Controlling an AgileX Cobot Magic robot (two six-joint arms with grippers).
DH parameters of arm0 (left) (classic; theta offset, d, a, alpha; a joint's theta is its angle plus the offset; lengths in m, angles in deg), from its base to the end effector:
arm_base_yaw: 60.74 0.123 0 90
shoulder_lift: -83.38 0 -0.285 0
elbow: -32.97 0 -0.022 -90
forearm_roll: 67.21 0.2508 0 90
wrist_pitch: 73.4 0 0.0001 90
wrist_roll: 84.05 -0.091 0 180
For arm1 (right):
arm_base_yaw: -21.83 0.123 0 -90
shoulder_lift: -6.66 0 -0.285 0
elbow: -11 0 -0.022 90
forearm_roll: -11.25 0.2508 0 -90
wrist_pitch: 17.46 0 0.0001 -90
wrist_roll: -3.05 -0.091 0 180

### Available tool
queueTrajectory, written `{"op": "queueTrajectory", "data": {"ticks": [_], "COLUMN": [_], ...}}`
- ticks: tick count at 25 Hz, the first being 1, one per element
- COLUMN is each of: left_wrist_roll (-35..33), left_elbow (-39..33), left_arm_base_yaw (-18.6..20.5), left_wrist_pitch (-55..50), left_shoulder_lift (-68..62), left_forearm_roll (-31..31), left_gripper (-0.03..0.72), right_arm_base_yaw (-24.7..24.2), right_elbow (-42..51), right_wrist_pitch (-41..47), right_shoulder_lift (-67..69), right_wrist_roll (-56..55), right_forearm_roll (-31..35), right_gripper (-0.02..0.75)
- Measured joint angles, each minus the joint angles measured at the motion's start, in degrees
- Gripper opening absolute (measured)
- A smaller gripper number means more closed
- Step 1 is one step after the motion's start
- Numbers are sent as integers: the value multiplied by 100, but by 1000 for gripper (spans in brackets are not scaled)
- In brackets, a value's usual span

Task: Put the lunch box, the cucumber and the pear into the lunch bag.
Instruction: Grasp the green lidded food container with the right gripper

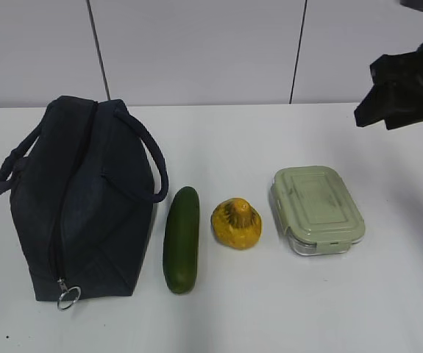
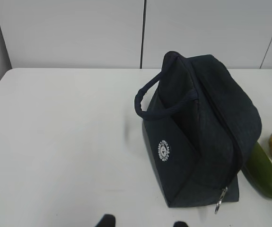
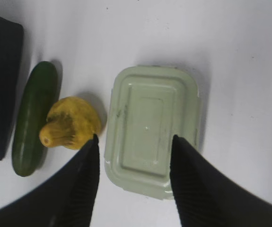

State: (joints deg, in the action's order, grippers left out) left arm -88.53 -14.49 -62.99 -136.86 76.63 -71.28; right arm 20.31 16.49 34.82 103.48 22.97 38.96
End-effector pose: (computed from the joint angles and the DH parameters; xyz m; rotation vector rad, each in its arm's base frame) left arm -0.0122 -0.0053 0.2788 0.1273 2.0483 -0.0608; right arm 0.3251 0.0249 0.2998 -0.1401 2.5894 0.4723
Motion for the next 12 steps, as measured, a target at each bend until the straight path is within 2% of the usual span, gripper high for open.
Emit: {"op": "queueTrajectory", "data": {"ticks": [5,9,12], "left_wrist_roll": [0,0,0], "left_elbow": [0,0,0], "left_arm_base_yaw": [0,0,0], "left_wrist_pitch": [0,0,0], "left_shoulder_lift": [0,0,0], "left_forearm_roll": [0,0,0], "left_gripper": [236,236,236], "right_arm_base_yaw": [-575,-1084,-1422], "right_elbow": [-567,-728,-746], "right_wrist_pitch": [449,1050,1508], "right_shoulder_lift": [903,1538,1934], "right_wrist_roll": [653,1184,1589], "right_forearm_roll": [1309,2072,2451], "right_gripper": [384,383,349]}}
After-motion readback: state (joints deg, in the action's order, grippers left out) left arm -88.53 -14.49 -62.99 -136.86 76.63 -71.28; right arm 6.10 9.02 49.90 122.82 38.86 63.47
